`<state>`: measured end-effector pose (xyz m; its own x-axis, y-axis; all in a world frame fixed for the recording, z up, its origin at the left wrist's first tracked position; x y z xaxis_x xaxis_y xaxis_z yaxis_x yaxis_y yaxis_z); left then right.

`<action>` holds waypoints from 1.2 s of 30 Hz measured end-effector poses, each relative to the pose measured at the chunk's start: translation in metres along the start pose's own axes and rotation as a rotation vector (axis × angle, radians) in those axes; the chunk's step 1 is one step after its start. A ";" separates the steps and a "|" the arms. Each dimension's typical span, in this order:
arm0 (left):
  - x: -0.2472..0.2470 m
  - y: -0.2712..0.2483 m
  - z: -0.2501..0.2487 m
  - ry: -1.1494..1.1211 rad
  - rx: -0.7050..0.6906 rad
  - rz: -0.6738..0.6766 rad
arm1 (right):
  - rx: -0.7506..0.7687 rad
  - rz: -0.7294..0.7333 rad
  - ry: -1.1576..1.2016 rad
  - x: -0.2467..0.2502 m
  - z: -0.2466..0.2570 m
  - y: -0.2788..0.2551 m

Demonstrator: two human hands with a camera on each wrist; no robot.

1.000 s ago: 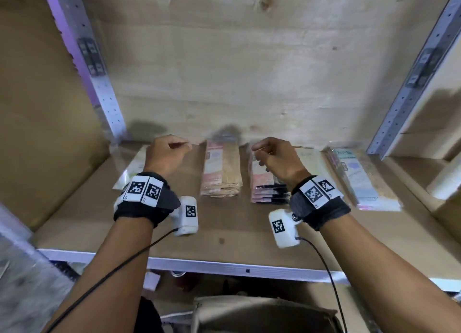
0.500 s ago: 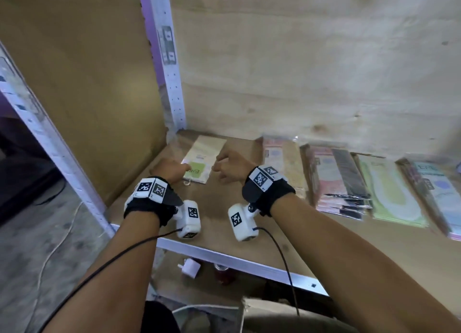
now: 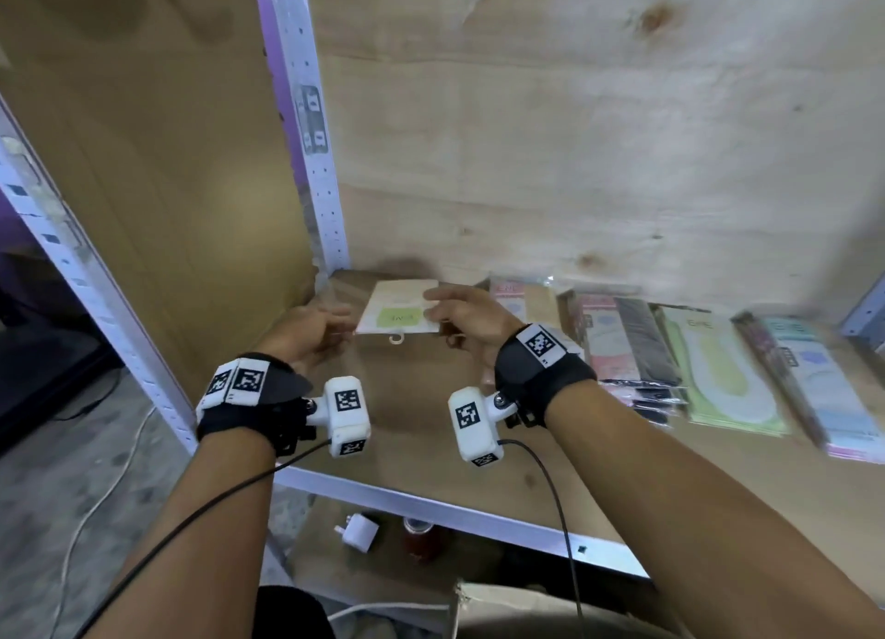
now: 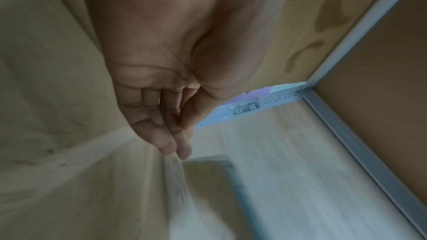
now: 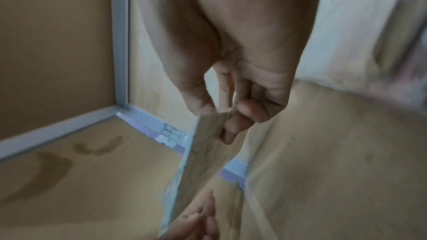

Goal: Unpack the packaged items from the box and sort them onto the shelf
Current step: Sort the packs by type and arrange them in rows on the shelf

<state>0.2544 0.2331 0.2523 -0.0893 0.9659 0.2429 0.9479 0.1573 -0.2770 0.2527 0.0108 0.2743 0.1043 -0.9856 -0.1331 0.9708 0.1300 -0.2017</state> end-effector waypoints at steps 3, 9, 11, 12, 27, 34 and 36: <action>-0.010 -0.009 -0.019 0.223 -0.253 -0.030 | 0.064 0.028 0.097 0.027 0.027 -0.028; -0.071 -0.050 -0.060 0.561 -0.838 -0.239 | 0.120 0.060 0.237 0.091 0.070 -0.089; -0.092 -0.066 -0.070 0.566 -0.960 -0.284 | 0.130 0.075 0.285 0.114 0.078 -0.111; -0.103 -0.071 -0.074 0.573 -0.999 -0.274 | 0.136 0.077 0.311 0.125 0.080 -0.121; -0.273 -0.130 -0.088 0.190 -1.002 0.254 | 0.376 -0.287 0.162 0.274 0.058 -0.202; -0.308 -0.119 -0.060 0.098 -0.589 0.497 | 0.195 -0.261 -0.024 0.293 -0.005 -0.190; -0.312 -0.114 -0.058 0.086 -0.532 0.510 | 0.146 -0.194 0.004 0.298 -0.013 -0.192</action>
<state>0.1922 -0.0981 0.2617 0.4051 0.8696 0.2824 0.8873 -0.4484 0.1079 0.0945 -0.3068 0.2610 -0.0875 -0.9902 -0.1092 0.9936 -0.0788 -0.0815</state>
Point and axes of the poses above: each hand's wrist, its own y-axis towards the middle knuckle, its own x-axis out of the back of the hand, z = x × y, the point moved 2 cm from there along y, towards the middle knuckle, and after that the axes turned 11 degrees about y, right-handed, at the moved point
